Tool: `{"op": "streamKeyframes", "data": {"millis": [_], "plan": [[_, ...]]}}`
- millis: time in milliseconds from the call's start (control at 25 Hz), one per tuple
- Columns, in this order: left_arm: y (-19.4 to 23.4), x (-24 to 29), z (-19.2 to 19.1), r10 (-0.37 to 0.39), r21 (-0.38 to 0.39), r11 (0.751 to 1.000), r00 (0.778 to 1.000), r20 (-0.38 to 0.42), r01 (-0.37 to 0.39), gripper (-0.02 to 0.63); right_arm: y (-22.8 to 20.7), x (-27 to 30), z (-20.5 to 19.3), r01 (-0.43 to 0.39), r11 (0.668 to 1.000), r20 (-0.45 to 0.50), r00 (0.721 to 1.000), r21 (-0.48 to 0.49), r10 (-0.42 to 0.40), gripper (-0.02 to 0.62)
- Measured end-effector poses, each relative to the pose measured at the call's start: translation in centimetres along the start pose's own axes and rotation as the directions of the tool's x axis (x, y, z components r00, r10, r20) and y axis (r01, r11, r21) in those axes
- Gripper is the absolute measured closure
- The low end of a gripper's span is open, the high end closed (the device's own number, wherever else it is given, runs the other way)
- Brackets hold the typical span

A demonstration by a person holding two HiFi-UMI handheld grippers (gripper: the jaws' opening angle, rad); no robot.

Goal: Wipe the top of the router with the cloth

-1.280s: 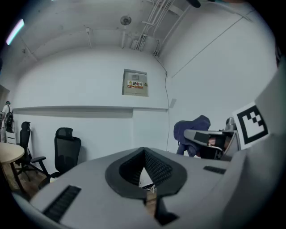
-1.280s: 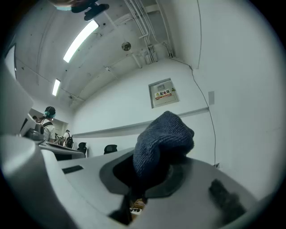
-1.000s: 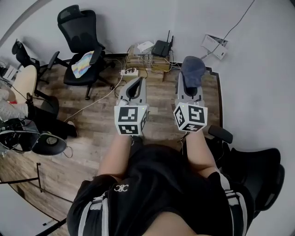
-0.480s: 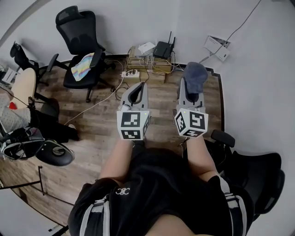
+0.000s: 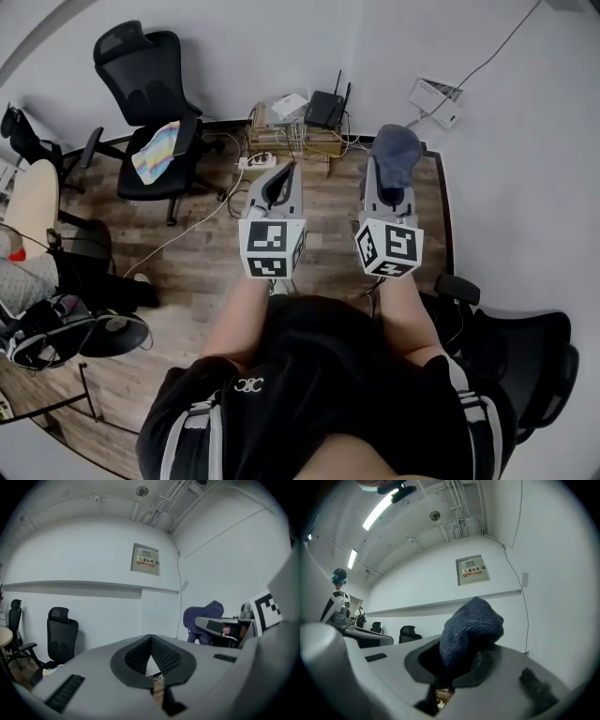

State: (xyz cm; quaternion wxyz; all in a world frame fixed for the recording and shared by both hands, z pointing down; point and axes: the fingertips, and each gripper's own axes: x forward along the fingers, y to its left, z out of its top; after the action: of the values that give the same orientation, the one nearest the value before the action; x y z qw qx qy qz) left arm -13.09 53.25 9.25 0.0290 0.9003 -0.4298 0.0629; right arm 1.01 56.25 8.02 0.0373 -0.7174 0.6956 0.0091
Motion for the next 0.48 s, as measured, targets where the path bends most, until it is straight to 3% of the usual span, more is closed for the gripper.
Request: {"op": "streamKeyframes", "data": {"millis": [480], "plan": [[10.1, 2.8, 0.6, -0.084, 0.000, 0.996, 0.996, 0.025, 0.084, 0.595, 7.3, 7.6, -0.3, 0.053, 0.998, 0.014, 0.998, -0.014, -0.053, 0.548]]}}
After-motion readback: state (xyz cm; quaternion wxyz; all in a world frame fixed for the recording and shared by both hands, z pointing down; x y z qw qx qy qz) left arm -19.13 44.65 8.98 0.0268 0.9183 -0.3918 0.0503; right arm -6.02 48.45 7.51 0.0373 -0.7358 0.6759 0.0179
